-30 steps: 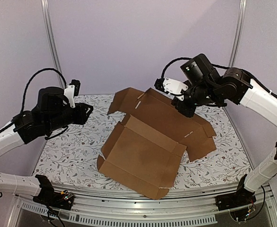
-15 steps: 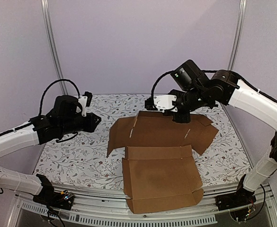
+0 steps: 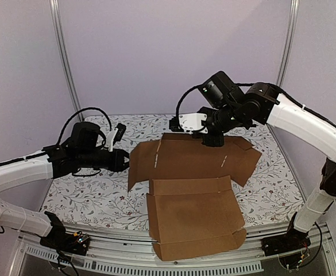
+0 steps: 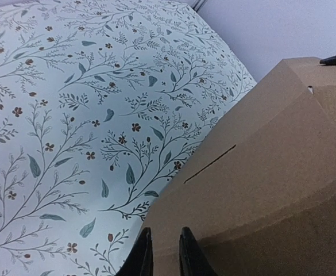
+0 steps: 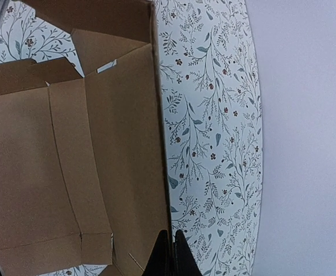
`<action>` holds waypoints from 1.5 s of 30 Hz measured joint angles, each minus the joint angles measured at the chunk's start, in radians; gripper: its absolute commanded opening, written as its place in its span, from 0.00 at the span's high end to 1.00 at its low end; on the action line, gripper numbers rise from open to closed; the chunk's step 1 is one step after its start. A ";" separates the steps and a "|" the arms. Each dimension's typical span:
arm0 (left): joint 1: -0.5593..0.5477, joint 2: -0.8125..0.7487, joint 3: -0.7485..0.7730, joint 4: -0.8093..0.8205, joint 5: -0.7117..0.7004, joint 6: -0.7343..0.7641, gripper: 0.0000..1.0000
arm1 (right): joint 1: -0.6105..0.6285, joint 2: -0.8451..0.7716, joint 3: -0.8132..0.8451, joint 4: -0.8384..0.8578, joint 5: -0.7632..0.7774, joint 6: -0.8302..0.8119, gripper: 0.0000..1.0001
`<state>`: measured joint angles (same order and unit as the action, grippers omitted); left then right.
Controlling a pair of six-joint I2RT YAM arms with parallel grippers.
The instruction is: Fold the paper box
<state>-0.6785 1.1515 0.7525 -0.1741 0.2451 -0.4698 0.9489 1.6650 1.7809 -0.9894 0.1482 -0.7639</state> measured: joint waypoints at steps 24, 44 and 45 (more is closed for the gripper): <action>-0.061 0.078 0.036 0.064 0.138 -0.057 0.84 | 0.000 0.038 0.013 0.002 0.049 0.064 1.00; -0.061 0.123 0.043 0.067 0.139 -0.058 0.82 | -0.012 0.075 -0.003 0.040 0.076 0.102 1.00; -0.061 0.126 0.043 0.067 0.138 -0.058 0.82 | -0.017 0.077 0.003 0.039 0.077 0.101 1.00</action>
<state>-0.7395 1.2774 0.7959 -0.1070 0.3828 -0.5282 0.9318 1.7420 1.7836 -0.9508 0.2249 -0.6628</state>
